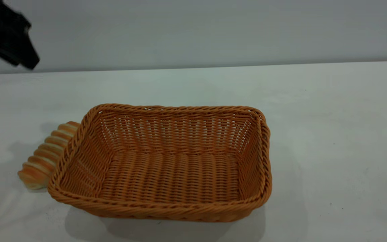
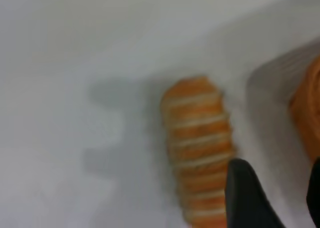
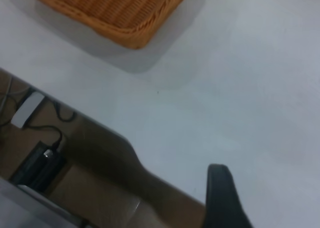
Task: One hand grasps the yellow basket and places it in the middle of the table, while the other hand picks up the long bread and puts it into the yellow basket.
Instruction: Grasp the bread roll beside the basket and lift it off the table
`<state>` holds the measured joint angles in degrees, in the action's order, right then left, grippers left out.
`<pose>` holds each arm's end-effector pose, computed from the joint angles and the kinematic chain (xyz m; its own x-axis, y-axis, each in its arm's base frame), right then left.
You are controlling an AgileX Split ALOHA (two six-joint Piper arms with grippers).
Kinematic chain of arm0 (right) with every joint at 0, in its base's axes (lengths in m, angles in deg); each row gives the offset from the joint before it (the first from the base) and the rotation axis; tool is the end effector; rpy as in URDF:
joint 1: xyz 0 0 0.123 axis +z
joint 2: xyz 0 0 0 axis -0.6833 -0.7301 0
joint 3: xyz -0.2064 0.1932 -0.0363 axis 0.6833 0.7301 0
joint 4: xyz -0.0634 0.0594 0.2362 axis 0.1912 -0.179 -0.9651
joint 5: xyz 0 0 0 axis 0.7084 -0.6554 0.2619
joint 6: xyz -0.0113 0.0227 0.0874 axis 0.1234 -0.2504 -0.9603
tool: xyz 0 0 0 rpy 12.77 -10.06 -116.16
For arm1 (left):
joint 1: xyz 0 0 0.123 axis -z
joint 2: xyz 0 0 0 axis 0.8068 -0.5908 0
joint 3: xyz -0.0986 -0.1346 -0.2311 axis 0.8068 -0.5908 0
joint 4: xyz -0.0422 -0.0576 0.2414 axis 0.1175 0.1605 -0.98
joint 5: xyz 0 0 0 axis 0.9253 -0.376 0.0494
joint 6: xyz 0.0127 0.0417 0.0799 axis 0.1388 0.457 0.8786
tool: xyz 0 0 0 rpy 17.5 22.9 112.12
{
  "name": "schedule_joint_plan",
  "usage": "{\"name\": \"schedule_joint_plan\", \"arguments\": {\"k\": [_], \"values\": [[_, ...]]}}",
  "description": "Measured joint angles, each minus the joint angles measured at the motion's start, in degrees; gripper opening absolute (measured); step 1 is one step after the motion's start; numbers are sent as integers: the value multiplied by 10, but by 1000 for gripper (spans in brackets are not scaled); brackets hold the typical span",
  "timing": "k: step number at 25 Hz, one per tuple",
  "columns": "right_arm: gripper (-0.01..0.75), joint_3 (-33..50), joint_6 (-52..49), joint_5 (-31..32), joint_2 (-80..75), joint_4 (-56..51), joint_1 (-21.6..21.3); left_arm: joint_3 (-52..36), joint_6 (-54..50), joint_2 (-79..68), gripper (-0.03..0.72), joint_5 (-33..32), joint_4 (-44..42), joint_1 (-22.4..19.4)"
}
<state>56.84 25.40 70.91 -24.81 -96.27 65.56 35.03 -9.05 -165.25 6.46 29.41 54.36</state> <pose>0.0119 0.0153 0.2688 -0.5792 -0.3168 -0.7511 -0.4950 0.8688 0.0152 0.3765 -0.0167 0.2088 -0.7965 0.3408 -0.4995 0.3679 0.9287 0.0470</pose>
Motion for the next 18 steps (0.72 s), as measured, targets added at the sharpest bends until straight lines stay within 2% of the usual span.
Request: {"name": "schedule_joint_plan", "arguments": {"k": [5,12,15,18], "values": [[451,0,0,2,14,-1,0,0,-31,-30,372,1,-42,0],[451,0,-1,2,24,-2,0,0,-32,-90,393,11,-38,-10],[451,0,-3,2,24,-2,0,1,1,-110,414,15,3,-33],[451,0,-5,2,24,-2,0,1,75,-133,420,15,89,-59]]}}
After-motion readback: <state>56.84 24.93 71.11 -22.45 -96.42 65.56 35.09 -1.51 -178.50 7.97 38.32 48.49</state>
